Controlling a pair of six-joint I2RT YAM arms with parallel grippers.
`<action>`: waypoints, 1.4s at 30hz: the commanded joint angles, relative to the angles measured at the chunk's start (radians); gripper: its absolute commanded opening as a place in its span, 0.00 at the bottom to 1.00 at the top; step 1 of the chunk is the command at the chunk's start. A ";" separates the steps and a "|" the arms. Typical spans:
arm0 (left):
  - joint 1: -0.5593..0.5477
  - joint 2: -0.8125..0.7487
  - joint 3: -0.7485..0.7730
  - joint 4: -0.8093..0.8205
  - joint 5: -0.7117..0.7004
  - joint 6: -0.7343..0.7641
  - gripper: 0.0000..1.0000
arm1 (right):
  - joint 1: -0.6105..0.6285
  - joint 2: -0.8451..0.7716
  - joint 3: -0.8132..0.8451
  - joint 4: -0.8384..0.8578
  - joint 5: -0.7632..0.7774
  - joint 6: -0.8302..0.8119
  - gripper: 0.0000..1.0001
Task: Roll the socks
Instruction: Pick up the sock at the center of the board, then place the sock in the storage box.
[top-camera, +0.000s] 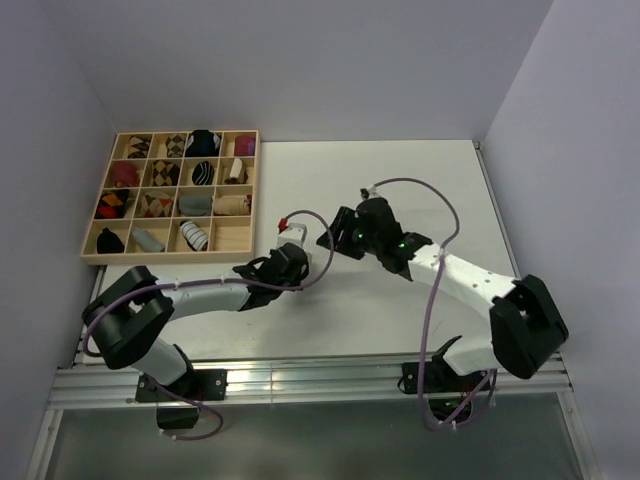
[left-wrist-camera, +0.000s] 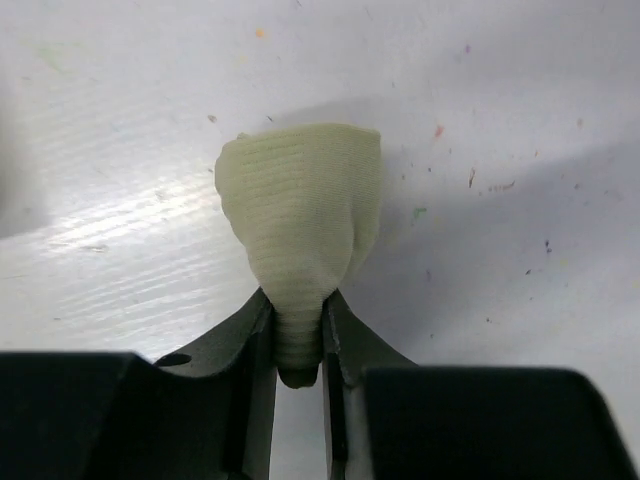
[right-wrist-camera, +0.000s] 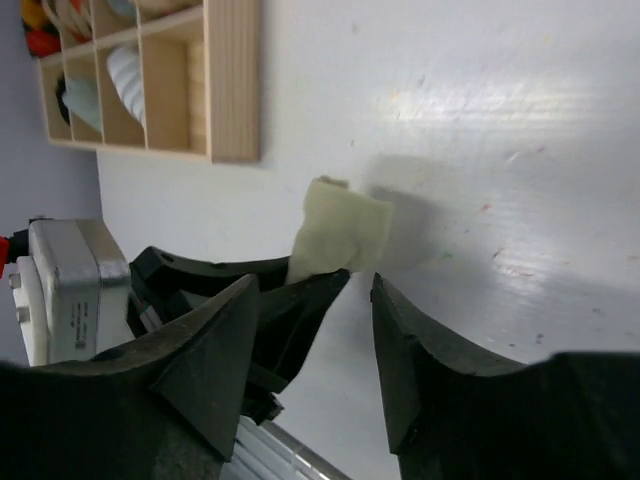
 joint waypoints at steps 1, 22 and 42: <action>0.031 -0.117 -0.009 0.011 -0.020 -0.035 0.01 | -0.050 -0.111 -0.027 -0.099 0.127 -0.047 0.62; 0.572 -0.277 0.048 -0.114 0.025 -0.118 0.01 | -0.251 -0.477 -0.173 -0.208 0.081 -0.256 0.89; 0.661 0.105 0.162 -0.086 0.137 -0.293 0.01 | -0.306 -0.452 -0.224 -0.176 -0.014 -0.260 0.88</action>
